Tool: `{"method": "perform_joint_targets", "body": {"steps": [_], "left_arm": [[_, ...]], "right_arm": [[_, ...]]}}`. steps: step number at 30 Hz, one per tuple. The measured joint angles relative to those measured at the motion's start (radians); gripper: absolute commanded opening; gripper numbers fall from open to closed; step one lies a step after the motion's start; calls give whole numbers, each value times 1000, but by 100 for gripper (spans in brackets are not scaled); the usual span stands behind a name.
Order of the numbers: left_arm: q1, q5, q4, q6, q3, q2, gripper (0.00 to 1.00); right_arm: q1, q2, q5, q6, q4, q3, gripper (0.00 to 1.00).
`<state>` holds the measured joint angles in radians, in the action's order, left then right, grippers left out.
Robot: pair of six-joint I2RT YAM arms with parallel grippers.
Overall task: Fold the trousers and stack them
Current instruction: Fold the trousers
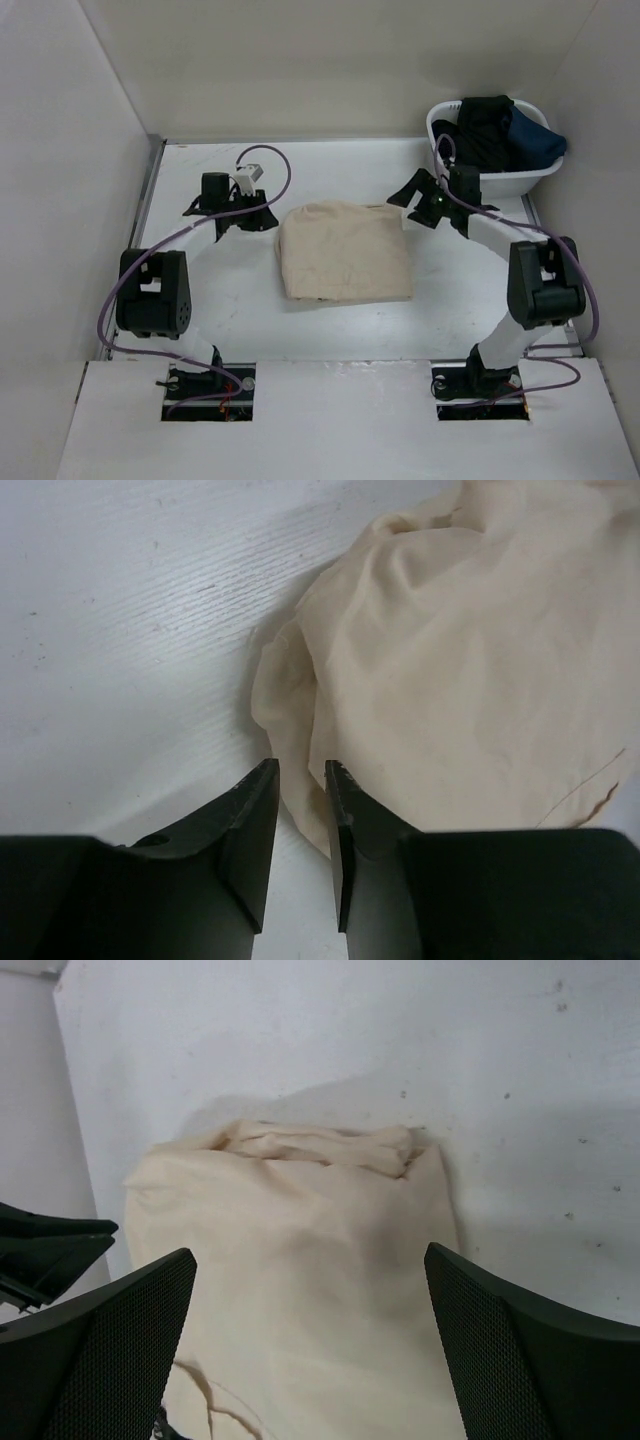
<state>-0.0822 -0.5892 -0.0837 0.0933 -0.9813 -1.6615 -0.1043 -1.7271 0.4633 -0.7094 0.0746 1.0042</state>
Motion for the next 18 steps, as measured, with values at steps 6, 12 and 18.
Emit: {"method": "perform_joint_targets", "body": {"steps": [6,12,18], "left_arm": [[13,32,-50,-47,12,184,40],[170,82,-188,-143,-32,277,55],[403,142,-303,-203,-36,363,59]], "right_arm": [[-1,251,-84,90,-178,3,100],[32,437,-391,276,-571,82,100],[128,556,-679,315,-759,108,100]]}}
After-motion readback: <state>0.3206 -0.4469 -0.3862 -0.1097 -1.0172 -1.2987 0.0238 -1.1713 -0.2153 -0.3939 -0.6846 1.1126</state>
